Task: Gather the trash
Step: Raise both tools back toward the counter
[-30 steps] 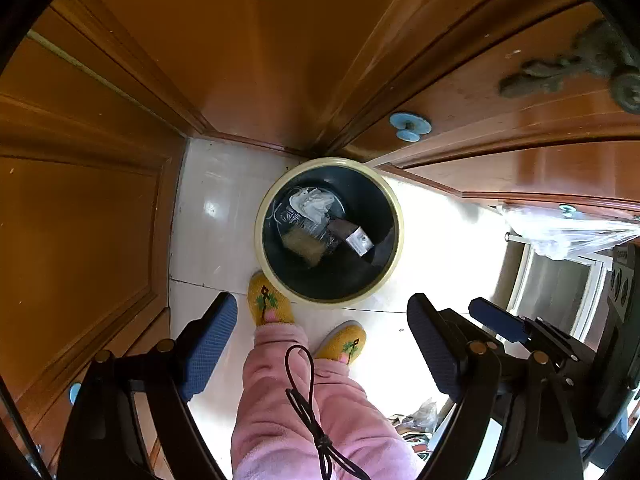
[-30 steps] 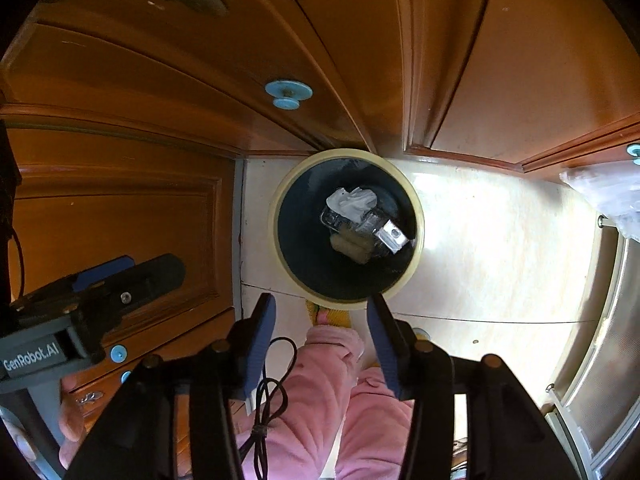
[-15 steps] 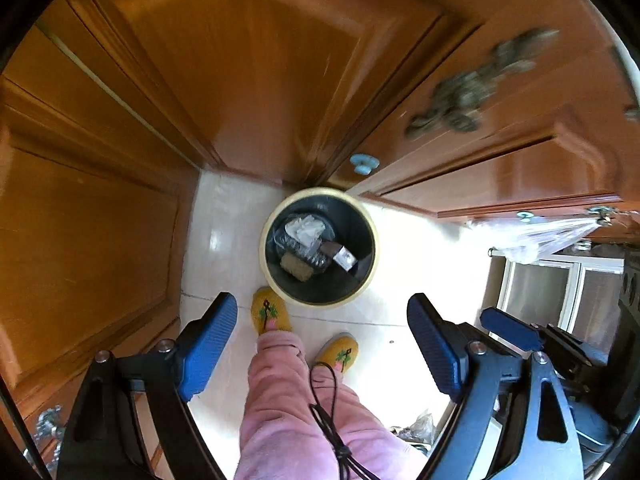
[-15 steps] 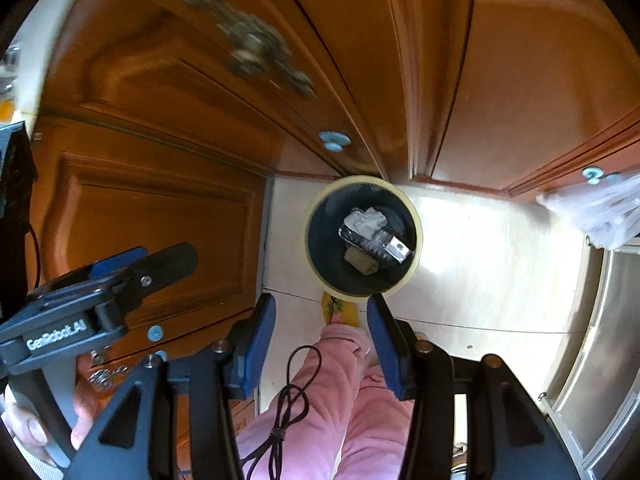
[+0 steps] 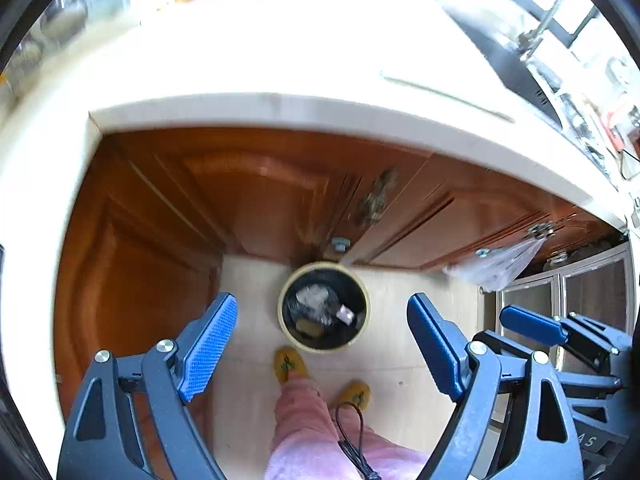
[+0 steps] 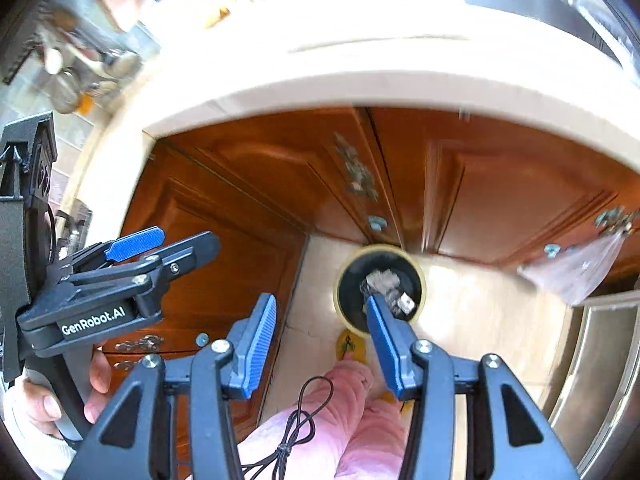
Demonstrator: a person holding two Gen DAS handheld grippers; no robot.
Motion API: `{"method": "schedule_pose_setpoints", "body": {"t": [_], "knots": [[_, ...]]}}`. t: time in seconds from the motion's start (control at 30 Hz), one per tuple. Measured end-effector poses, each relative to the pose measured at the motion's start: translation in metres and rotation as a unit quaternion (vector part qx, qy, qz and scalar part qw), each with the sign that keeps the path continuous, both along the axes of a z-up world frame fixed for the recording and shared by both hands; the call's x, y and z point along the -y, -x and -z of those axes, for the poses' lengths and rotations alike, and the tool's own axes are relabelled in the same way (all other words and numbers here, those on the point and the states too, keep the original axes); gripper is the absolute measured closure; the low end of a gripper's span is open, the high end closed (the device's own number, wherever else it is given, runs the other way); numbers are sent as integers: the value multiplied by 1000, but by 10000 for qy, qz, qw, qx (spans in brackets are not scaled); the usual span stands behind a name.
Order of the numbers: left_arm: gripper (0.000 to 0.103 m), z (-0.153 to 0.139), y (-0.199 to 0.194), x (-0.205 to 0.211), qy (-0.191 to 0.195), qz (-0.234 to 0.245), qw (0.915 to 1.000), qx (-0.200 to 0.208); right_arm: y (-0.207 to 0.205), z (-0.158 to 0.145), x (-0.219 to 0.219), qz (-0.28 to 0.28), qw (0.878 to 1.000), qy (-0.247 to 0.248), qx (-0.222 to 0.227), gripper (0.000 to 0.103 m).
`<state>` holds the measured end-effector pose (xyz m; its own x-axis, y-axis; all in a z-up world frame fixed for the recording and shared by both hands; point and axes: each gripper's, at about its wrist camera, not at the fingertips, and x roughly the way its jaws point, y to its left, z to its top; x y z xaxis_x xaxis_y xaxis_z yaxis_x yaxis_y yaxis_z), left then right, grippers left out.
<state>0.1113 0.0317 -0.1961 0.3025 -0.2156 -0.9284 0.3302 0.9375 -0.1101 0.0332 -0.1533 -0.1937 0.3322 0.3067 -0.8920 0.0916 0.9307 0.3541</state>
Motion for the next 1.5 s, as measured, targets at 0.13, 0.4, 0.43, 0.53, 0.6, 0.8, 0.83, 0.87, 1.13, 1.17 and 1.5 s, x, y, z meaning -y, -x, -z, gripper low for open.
{"method": "schedule_pose_setpoints", "body": {"t": [0.13,0.4,0.43,0.53,0.6,0.8,0.83,0.87,1.13,1.17,1.5], "knots": [[17,-48,9,2,-43,70,9984,557,8,-41,3,-14,9992,49,404,55],[17,-125,7,3,-110,-76,9896,1429,6,-106,12,-69,9936,290,1089,55],[17,-134,5,2,-144,-114,9878,1543,4,-113,14,-56,9925,327,1175,55],[17,-160,-4,-1,-253,-228,9817,1876,-5,-132,21,-7,9894,396,1399,55],[17,-173,-12,-2,-352,-312,9758,2136,-13,-145,24,19,9873,430,1528,55],[12,-197,-49,-7,-695,-510,9588,2706,-49,-171,33,210,9813,479,1851,55],[12,-196,-58,-8,-764,-531,9565,2765,-57,-176,34,241,9803,458,1904,55],[12,-193,-69,-8,-826,-559,9547,2803,-67,-181,34,274,9791,446,1966,55],[12,-156,-173,-20,-862,-617,9583,2653,-170,-201,26,528,9753,412,2105,55],[12,-150,-188,-20,-915,-585,9574,2677,-184,-199,24,569,9759,379,2074,55],[12,-86,-304,-7,-1259,-60,9563,2637,-336,-135,5,949,9855,-189,1393,55]]}}
